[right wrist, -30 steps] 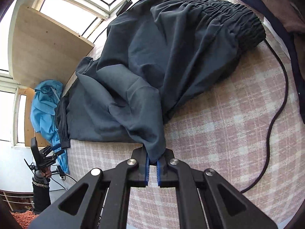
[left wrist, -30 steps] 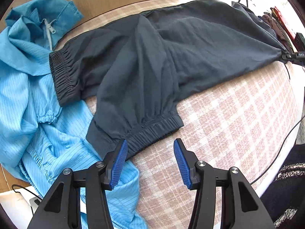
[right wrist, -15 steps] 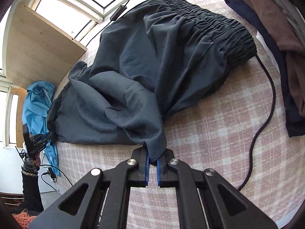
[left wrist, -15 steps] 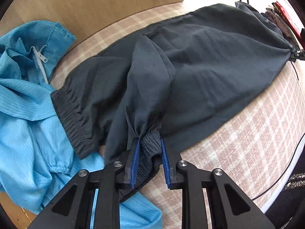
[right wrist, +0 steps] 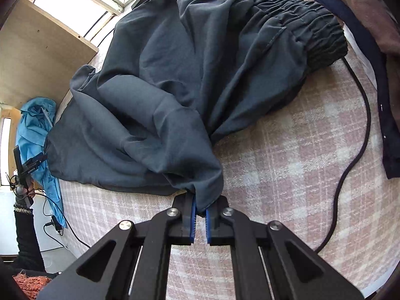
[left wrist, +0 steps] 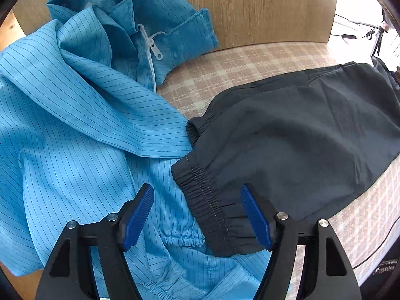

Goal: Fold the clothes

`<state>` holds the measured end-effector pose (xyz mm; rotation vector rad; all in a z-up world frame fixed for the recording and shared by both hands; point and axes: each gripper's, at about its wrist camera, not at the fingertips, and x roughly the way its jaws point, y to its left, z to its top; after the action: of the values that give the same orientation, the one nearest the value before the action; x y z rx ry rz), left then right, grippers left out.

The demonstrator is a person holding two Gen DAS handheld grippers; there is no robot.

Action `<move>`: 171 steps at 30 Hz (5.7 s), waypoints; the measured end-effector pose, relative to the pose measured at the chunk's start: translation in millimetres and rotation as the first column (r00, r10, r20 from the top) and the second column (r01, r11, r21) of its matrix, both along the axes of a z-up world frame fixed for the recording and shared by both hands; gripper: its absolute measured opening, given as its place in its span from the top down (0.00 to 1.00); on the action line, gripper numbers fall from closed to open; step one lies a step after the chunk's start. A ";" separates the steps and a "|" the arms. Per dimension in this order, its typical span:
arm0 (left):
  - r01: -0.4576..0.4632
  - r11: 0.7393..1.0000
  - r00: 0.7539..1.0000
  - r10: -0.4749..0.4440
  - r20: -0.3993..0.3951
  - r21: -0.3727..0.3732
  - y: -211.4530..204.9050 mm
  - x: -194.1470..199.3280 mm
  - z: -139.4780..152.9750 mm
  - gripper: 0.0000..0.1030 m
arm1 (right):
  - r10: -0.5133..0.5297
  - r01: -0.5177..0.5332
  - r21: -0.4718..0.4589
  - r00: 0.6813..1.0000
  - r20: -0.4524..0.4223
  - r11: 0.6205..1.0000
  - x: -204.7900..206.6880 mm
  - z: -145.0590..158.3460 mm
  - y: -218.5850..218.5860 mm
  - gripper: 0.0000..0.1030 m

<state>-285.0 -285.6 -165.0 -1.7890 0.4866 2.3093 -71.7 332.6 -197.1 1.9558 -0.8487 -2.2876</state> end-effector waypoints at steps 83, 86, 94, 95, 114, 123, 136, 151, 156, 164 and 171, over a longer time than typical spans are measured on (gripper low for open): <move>0.118 0.990 0.990 -0.123 0.062 0.082 64.0 -48.2 -18.1 0.79 | 0.539 -0.498 0.288 0.839 -0.078 0.818 -214.0 22.0 -134.6 0.95; 0.104 0.990 0.994 -0.108 0.034 0.096 57.1 -31.5 6.5 0.90 | 0.535 -0.494 0.285 0.841 -0.084 0.821 -211.0 23.9 -135.4 0.95; -0.084 0.994 0.995 0.080 -0.056 -0.070 -42.4 5.0 89.5 0.93 | 0.598 -0.541 0.276 0.776 -0.201 0.795 -218.3 38.6 -191.3 0.78; -0.120 0.988 0.991 0.115 -0.061 -0.093 -57.2 7.8 94.9 0.93 | 0.608 -0.550 0.274 0.763 -0.218 0.789 -221.6 39.9 -201.7 0.77; -0.105 0.971 0.994 0.103 -0.020 -0.216 -62.3 50.3 43.4 0.93 | 0.284 -0.170 0.537 0.949 -0.137 0.827 -157.8 77.9 5.8 0.60; -0.024 0.974 1.000 0.021 -0.016 -0.224 -32.0 39.2 49.5 0.93 | 0.253 -0.237 0.515 0.967 0.041 0.824 -171.6 25.7 61.9 0.29; 0.027 0.977 1.000 -0.029 -0.004 -0.210 -15.7 30.9 54.1 0.93 | 0.357 -0.331 0.469 0.933 0.036 0.818 -133.4 26.1 38.5 0.68; 0.168 0.978 0.985 -0.172 -0.019 -0.125 25.2 36.8 74.9 0.93 | 0.277 -0.240 0.822 0.955 0.105 0.517 -106.6 125.8 35.2 0.36; 0.160 0.985 0.986 -0.162 -0.035 -0.058 31.0 43.7 85.0 0.93 | 0.442 -0.265 0.756 0.896 -0.036 0.599 -119.5 167.6 -54.8 0.36; 0.222 0.974 0.971 -0.225 -0.085 -0.041 45.2 81.6 120.8 0.93 | 0.834 -0.646 0.553 0.521 -0.184 0.526 -171.1 131.4 -289.7 0.36; 0.113 0.992 0.987 -0.119 -0.112 -0.064 5.3 86.2 141.0 0.92 | 0.911 -0.787 0.462 0.386 -0.148 0.408 -230.9 44.2 -386.2 0.36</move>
<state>-198.7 -280.4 -24.0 -1.6109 0.6636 2.3494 -302.6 -53.5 -152.9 1.3345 0.5791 -1.9739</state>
